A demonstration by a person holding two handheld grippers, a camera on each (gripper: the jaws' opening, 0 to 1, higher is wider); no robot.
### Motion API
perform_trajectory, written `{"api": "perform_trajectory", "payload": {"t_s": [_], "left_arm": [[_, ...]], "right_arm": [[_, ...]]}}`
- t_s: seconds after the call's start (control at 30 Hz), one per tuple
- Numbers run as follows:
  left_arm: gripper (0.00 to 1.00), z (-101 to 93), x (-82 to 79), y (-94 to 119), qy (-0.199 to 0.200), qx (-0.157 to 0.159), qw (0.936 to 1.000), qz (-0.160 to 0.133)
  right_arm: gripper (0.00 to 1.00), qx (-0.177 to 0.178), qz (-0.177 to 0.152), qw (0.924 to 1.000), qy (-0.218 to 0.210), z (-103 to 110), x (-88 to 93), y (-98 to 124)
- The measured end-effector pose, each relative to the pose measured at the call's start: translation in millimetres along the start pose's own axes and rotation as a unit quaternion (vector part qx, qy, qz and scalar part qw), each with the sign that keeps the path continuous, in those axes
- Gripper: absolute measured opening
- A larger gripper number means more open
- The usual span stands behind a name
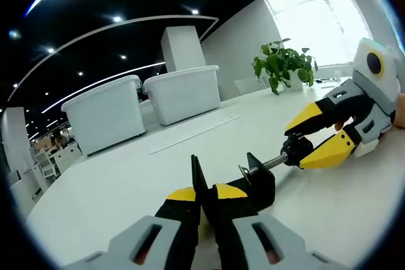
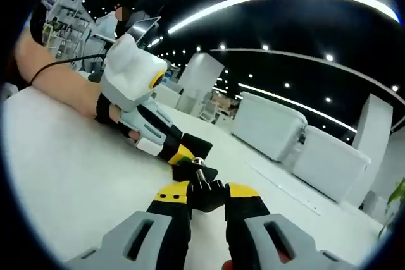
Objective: Clamp the fixed fixture on the desktop, loosen the retaining clip, secure it to the edge of the desk, and tighten the retaining clip.
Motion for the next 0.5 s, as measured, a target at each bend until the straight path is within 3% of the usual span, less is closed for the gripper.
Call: {"api": "perform_trajectory", "payload": {"t_s": [0.23,0.4,0.5], "left_arm": [[0.08,-6.0,0.7,13.6,0.000,0.000,1.0000,0.000],[0.08,-6.5,-0.2,12.4,0.000,0.001,1.0000,-0.001],[0.08,-7.4,-0.9,12.7,0.000,0.002,1.0000,-0.001]], "right_arm": [[0.24,-0.007,-0.008,0.9935,-0.113,-9.0,2.3,3.0],[0.24,-0.012,-0.025,0.9873,-0.156,-16.8,0.8,1.7],[0.20,-0.014,-0.027,0.9870,-0.158,-18.5,1.3,-0.8]]}}
Point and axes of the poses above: the point that each gripper's makers call its tool centre point, and the gripper's own axes: y roughly backward along the fingers, z roughly to its left, x roughly out of its underside, the point moved 6 cm from there along y, roughly backward along the fingers, and after that the axes turned 6 degrees about -x, right-handed, at the moved point
